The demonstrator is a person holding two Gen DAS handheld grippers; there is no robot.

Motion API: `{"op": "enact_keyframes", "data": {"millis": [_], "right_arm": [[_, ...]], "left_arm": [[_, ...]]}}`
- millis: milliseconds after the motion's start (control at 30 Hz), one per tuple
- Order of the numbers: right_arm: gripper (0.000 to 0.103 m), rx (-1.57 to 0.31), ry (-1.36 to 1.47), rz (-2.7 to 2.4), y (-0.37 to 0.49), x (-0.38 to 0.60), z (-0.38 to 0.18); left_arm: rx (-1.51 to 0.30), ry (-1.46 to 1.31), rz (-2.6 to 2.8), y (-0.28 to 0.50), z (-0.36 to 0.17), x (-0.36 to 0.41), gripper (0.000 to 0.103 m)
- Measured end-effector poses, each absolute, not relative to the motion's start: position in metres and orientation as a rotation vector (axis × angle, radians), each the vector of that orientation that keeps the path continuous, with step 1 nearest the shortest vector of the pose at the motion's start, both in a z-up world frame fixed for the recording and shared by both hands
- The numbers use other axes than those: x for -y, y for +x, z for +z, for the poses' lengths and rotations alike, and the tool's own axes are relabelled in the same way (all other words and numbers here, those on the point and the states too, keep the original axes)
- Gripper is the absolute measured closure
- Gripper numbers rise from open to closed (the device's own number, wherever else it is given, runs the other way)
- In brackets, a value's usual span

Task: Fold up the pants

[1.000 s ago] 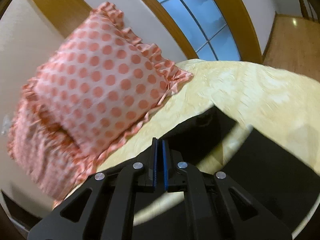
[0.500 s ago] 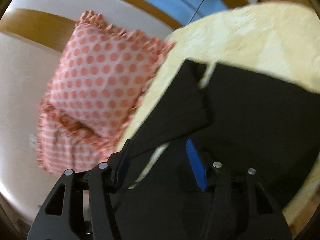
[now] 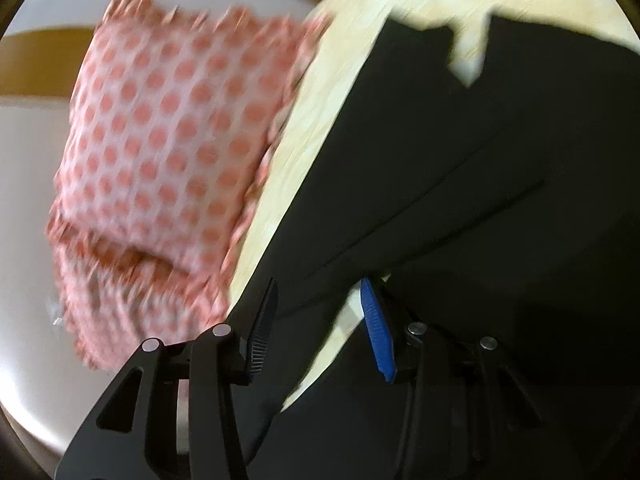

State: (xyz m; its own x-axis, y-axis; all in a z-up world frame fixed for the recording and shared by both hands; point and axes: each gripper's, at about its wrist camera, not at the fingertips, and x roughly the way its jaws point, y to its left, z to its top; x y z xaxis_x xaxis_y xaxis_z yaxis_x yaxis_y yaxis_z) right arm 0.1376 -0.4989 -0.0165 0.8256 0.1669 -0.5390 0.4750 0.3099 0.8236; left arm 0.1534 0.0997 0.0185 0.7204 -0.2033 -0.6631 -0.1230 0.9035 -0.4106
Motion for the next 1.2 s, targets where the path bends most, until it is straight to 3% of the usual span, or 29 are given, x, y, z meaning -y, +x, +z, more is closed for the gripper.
{"op": "enact_keyframes", "data": {"millis": [200,333,433,767,1033,1200], "right_arm": [[0.06,-0.545,1.169,-0.354,0.125,0.512,-0.008],[0.087,-0.559,1.112,-0.421,0.13,0.517,-0.011],[0.098,-0.544,1.124,-0.401,0.128,0.522,-0.015],[0.1,-0.293,1.077,-0.213,0.034,0.512,0.034],[0.1,-0.441,1.165,-0.253,-0.009,0.506,-0.021],[0.1,-0.437,1.126,-0.247,-0.008,0.508,-0.016]], "left_arm": [[-0.772,-0.454,-0.047,0.153,0.019,-0.099,0.002],[-0.776,-0.449,-0.043,0.154,0.019,-0.097,0.002],[-0.779,-0.443,-0.039,0.154,0.018,-0.096,0.002],[-0.781,-0.447,-0.036,0.154,0.017,-0.096,0.002],[-0.812,-0.452,-0.011,0.151,0.027,-0.106,0.002],[-0.756,-0.343,0.028,0.145,0.075,-0.131,0.002]]}}
